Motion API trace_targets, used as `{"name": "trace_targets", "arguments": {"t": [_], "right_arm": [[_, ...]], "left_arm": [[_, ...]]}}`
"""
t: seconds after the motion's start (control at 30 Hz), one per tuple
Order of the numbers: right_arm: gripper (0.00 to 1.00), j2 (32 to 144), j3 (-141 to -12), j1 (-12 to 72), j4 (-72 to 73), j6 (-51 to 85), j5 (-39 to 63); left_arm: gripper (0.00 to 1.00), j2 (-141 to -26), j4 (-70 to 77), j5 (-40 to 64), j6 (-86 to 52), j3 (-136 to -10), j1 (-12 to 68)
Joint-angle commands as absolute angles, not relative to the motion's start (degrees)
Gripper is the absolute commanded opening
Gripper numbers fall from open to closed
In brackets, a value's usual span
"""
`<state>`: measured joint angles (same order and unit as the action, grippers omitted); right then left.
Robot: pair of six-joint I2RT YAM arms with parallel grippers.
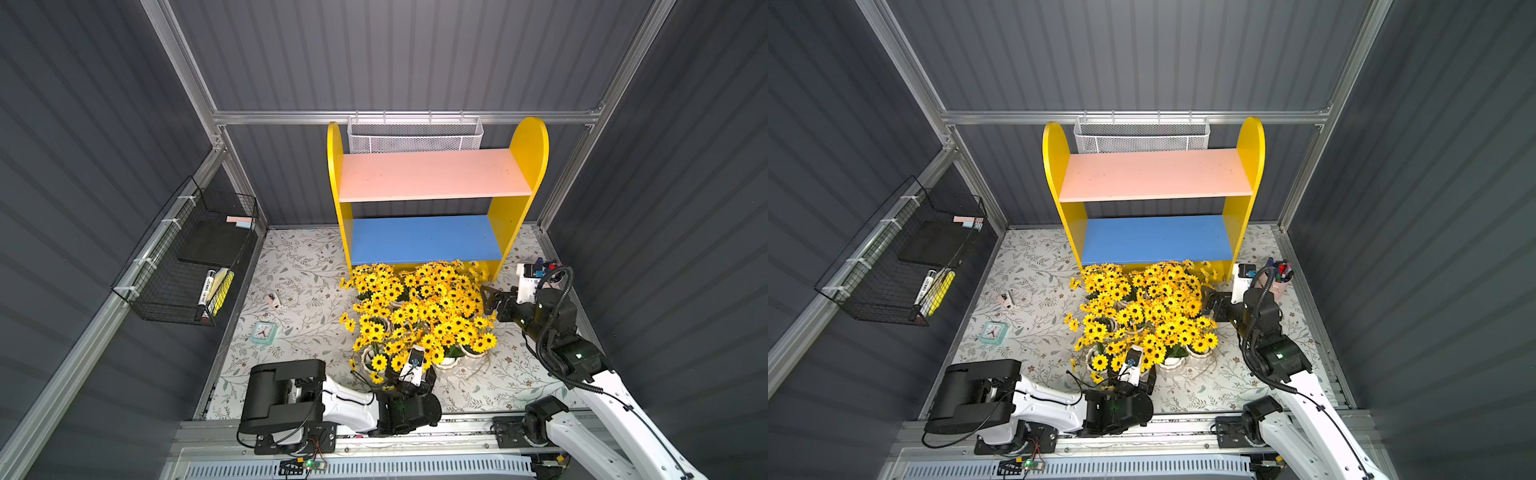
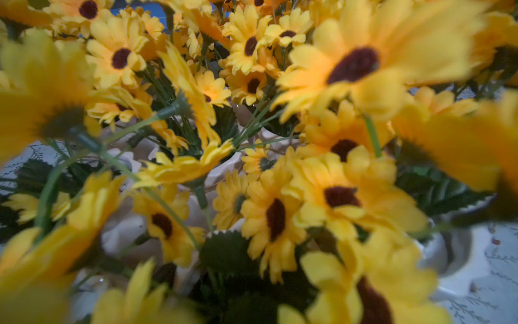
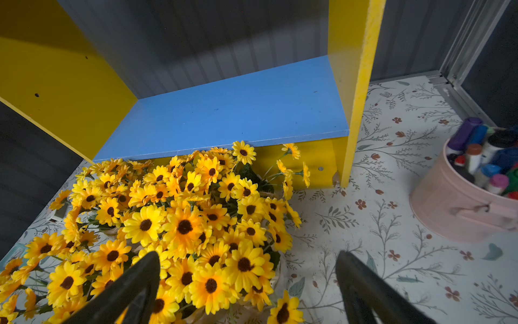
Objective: Take the sunflower pots off the shelves
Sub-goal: Place the sunflower pot at the center of the board.
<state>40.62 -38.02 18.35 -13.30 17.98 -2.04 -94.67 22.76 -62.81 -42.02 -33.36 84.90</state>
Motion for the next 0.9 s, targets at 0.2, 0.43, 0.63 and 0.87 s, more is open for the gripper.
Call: {"name": "trace_targets", "arguments": {"t": [0.2, 0.43, 0.63, 0.87], "right_arm": [[0.99, 39.3, -37.7, 18.1, -12.5, 18.8, 0.3], [0.99, 39.4, -37.9, 18.1, -12.7, 18.9, 0.6], [0.99, 39.1, -38.3, 18.1, -13.1, 18.9, 0.6], [0.99, 38.9, -39.1, 18.1, -14.1, 19.2, 1.0]], "left_arm": [[0.99, -93.1, 11.7, -66.5, -48.8, -37.4, 85.4], [0.99, -93.1, -1.8, -68.1, -55.5, -43.8, 88.9], [0.99, -96.7, -38.6, -69.1, -83.5, -54.3, 93.7], [0.99, -105.9, -70.0, -66.5, -99.3, -69.6, 101.2]]}}
